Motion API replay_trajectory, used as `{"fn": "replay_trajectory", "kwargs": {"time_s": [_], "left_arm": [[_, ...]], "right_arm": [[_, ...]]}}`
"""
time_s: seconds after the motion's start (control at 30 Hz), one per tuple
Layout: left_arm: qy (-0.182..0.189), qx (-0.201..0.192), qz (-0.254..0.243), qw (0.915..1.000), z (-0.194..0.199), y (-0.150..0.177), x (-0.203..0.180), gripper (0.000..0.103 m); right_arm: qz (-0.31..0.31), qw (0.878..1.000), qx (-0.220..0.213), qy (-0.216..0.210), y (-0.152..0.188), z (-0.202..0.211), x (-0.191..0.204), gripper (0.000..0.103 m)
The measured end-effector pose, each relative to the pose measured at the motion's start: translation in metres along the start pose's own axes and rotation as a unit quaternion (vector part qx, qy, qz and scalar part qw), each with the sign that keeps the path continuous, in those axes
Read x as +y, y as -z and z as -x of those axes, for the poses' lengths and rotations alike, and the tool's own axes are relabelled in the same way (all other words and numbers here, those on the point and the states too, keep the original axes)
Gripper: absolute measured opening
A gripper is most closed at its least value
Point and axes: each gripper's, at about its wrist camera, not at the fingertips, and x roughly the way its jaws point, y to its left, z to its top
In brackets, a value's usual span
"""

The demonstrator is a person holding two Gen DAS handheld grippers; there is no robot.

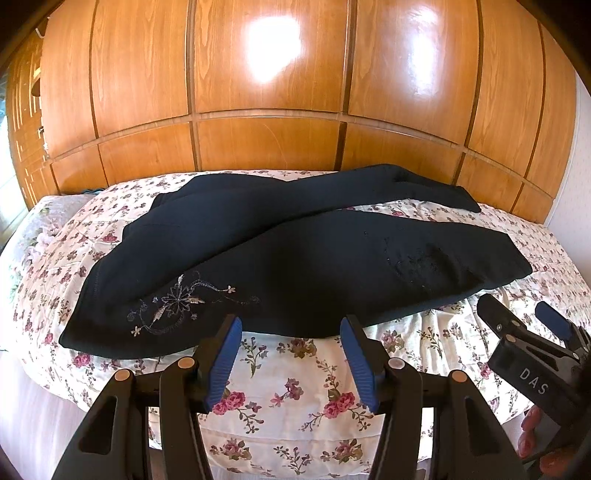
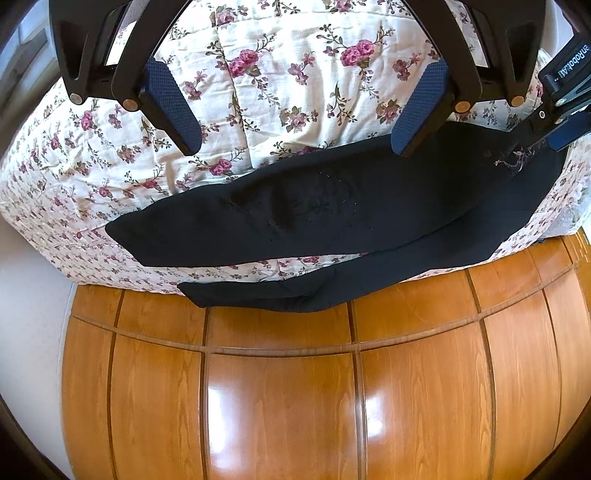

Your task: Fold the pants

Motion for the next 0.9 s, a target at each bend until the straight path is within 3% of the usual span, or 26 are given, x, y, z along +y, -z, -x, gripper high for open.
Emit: {"fn": "replay_trajectory", "kwargs": {"time_s": [0.77,0.9], "left_arm": [[0.0,0.013,0.009,0.9999,-0.006,0.004,0.005,0.057],[0.021,0.034,0.03,0.9987,-0.013,0.005,0.015,0.057]], "right_arm": [[0.0,1.0,0.006,0.0,0.001,-0.002,-0.001,0.103],[-0.006,1.0,0.005,-0.006,0.001,-0.004,-0.004,0.103]]}}
